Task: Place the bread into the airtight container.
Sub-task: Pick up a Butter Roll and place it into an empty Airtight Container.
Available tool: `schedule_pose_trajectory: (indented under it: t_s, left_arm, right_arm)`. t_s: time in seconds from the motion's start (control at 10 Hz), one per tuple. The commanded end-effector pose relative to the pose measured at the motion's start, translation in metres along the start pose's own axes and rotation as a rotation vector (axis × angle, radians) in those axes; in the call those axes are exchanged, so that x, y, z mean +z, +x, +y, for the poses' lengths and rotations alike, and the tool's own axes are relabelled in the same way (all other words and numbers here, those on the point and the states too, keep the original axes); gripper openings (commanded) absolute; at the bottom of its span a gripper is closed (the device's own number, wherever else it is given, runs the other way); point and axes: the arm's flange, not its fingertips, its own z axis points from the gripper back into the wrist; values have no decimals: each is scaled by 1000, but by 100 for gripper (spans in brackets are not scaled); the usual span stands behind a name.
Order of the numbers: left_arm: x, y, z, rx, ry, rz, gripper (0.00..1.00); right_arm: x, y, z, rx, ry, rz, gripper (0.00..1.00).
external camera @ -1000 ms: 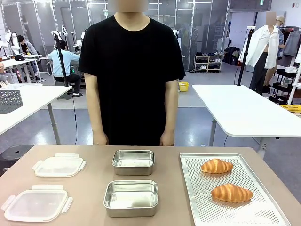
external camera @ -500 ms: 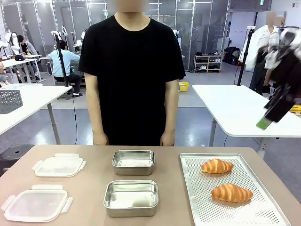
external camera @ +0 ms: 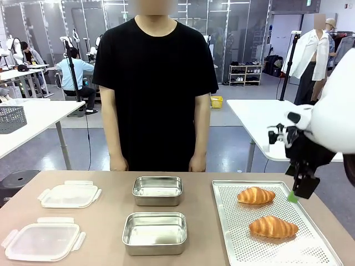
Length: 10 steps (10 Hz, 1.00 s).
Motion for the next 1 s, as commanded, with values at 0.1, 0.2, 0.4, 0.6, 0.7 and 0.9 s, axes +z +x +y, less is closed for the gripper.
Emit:
schedule_pose_trajectory:
  t_s: [0.1,0.2,0.4,0.6,0.7,0.9]
  left_arm:
    - [3,2,-3,-8,0,-4,100]
    - [3,2,-3,-8,0,-4,100]
    - [3,2,-3,-8,0,-4,100]
    - [3,2,-3,-8,0,-4,100]
    - [3,2,-3,-8,0,-4,100]
    - [3,2,-3,-8,0,-4,100]
  right_arm:
    - [-48,-10,-1,137,12,-53,100]
    - [-64,-14,-3,144,25,-56,100]
    - [-89,-19,-7,133,93,-46,100]
    - [-111,-21,-9,143,123,-21,100]
    - [-124,-23,-8,137,129,-6,100]
    - [-141,-27,-5,154,145,15,100]
